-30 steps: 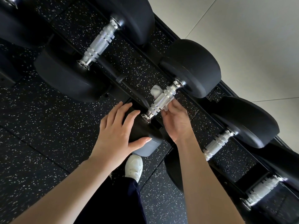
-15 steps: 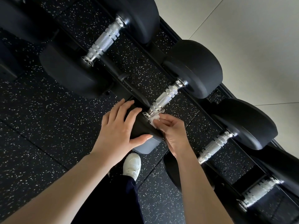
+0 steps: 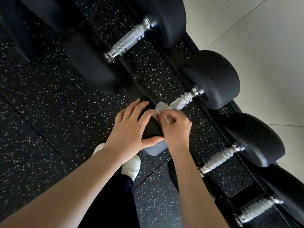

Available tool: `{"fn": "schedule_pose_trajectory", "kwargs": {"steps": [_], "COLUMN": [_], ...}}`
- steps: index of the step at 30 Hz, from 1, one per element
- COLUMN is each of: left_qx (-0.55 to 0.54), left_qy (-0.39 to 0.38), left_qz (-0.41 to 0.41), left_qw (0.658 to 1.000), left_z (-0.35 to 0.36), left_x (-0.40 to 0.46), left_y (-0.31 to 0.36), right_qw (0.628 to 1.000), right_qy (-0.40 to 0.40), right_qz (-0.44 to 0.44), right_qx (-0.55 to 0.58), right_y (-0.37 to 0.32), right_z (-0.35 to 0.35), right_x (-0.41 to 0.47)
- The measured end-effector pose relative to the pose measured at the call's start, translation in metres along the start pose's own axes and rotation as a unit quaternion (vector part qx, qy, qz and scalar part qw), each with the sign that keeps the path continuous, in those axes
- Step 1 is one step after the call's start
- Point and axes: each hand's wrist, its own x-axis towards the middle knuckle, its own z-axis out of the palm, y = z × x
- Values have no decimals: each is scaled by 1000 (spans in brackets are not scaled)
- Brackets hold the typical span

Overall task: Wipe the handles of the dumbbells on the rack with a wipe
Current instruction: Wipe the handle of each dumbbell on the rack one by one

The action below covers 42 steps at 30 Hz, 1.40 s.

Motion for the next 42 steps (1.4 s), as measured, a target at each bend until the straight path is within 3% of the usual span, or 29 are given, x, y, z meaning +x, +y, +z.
{"fn": "schedule_pose_trajectory", "kwargs": {"steps": [8,12,25,37,42], "left_qx": [-9,-18,-29,-28,-30], "left_qy": [-9,3,21,26,22], "left_qz": [-4,-3,-5,-1,-4], "left_qw": [1000,1000,999,999,999], "left_z": [1,2,4,6,7], "left_x": [-1,0,0,0,0], "left_y": [-1,-1,-2,-3,-3], "right_qw": [989,986,963,970,969], "right_qy": [-109,-117,-65,89,85], "right_qz": [-23,-25,-11,2,13], "right_qx": [-95,-115,-262,-225,-231], "right_y": [3,0,-25,-29,-33], "right_z": [-14,-13,-10,-37,-37], "right_x": [4,7,26,65,64]}}
